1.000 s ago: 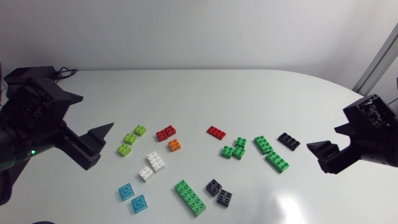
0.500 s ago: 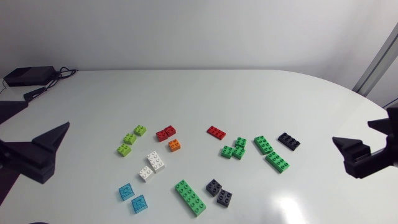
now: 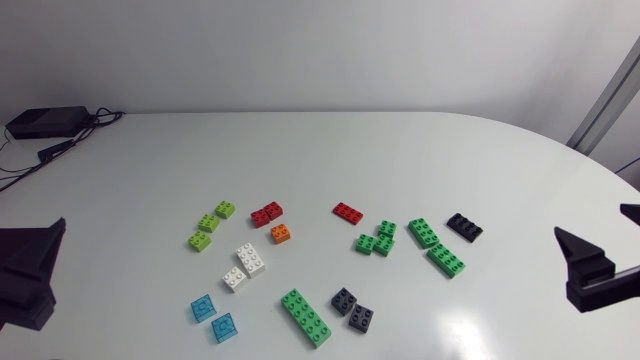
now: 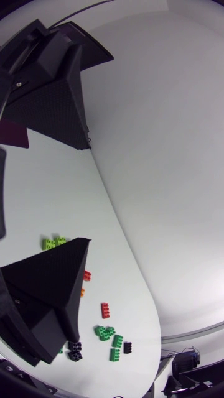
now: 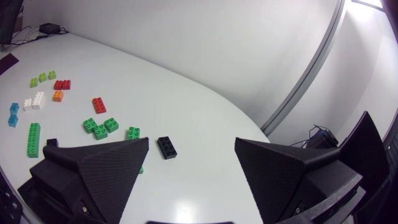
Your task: Separate the duplo bricks
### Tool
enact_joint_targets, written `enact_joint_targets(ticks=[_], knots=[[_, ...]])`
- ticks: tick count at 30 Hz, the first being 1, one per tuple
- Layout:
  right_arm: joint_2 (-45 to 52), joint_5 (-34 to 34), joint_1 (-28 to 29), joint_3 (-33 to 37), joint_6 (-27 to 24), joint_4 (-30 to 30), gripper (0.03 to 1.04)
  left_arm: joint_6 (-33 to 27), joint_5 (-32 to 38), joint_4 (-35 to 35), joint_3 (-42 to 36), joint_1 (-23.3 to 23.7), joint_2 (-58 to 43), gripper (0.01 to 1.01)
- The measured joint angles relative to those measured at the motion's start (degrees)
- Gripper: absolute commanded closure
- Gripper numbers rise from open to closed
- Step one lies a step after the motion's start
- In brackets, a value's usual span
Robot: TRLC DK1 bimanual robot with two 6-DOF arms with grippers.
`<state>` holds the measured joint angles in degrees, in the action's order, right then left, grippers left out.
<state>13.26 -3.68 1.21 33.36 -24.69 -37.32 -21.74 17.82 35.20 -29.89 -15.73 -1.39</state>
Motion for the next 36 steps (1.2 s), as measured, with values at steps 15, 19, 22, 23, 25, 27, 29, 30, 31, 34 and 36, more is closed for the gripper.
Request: enact_joint_targets(ticks=[15,19,22,23,25,27,29,30,31,34,36], knots=[[-9.55,-1.09,0.35,-6.40,-0.87,5.18,0.07,1.14,0.00,-3.30,1.20,1.86,1.07,0.044],[-9.75,-1.09,0.33,-6.56,-0.85,6.69,0.07,1.27,0.04,-5.25,2.05,2.27,1.07,0.044],[-9.86,-1.07,0.26,-6.93,-0.85,8.20,0.07,1.22,0.07,-6.29,3.02,3.02,1.07,0.044],[-9.94,-1.07,0.22,-7.04,-0.85,8.81,0.07,1.03,0.04,-6.82,3.23,3.10,1.07,0.044],[-9.94,-1.11,-0.09,-7.37,-0.85,9.73,0.07,0.57,0.07,-8.41,3.58,3.26,1.07,0.044],[-9.94,-1.11,-0.52,-7.76,-0.85,10.73,0.07,0.35,0.07,-10.27,4.22,3.26,1.07,0.044],[-9.94,-1.09,-1.22,-8.17,-0.85,11.23,0.07,0.15,0.04,-11.76,5.53,3.26,1.07,0.043],[-9.94,-1.09,-1.64,-8.37,-0.85,11.52,0.07,0.07,0.07,-12.31,6.36,3.26,1.07,0.043],[-9.94,-1.09,-2.03,-8.52,-0.85,11.82,0.07,-0.09,0.04,-12.76,7.37,3.26,1.07,0.043],[-9.92,-1.16,-3.21,-8.55,-0.85,12.81,0.07,-0.94,0.07,-14.10,10.25,3.26,1.07,0.043],[-9.68,-1.25,-3.87,-8.70,-0.85,13.84,0.07,-1.49,0.04,-15.32,11.80,3.26,1.07,0.043]])
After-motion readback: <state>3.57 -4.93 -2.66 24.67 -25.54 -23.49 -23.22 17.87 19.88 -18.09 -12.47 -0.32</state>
